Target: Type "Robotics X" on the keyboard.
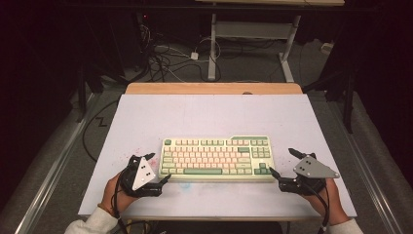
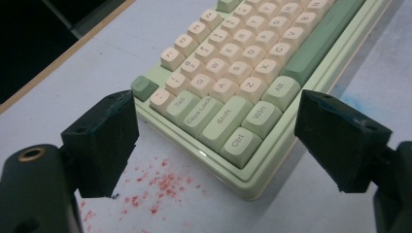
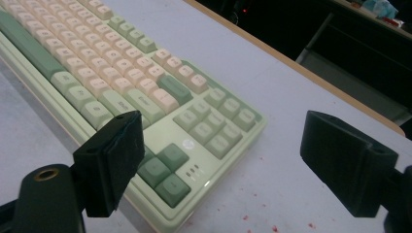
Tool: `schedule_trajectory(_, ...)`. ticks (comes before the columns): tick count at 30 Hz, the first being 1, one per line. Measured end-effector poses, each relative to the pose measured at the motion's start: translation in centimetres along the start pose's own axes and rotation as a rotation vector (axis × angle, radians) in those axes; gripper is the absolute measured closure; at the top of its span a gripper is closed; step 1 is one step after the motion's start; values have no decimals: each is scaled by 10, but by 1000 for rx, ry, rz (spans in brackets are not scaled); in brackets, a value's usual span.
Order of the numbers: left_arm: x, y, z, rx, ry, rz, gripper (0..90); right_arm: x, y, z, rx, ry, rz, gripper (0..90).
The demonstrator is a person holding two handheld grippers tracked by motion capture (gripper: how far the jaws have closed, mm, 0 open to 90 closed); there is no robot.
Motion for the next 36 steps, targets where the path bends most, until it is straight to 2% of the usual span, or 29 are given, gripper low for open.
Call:
schedule_trajectory(7, -1, 1, -13, -14, 31, -9, 157, -6, -6, -16, 24, 0, -20, 163)
schedule_trajectory(12, -3, 4, -26, -44, 53, -16, 157, -7, -6, -30, 46, 19, -19, 162)
schedule_trajectory(16, -6, 6, -30, -71, 51, -17, 157, -6, -2, -37, 55, 25, -17, 161)
schedule_trajectory(22, -9, 3, -29, -56, 35, -17, 157, -5, 4, -34, 33, 10, -14, 161)
schedule_trajectory(25, -11, 3, -28, -64, 23, -17, 157, -8, 6, -31, 27, -1, -13, 161)
schedule_trajectory(30, -12, 2, -28, -59, 19, -21, 157, -9, 8, -26, 20, -22, -17, 161)
schedule_trajectory(36, -10, 2, -29, -59, 26, -19, 157, -8, 8, -26, 13, -20, -15, 161)
Point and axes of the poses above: each handheld gripper's, and its own axes: x roughly forward along the jaws, z roughly out of its top, y roughly to its left, the point moved 3 cm from there along x, roughly forward along the jaws, and after that the axes turned 4 degrees about -y, right-handed, at the moved point
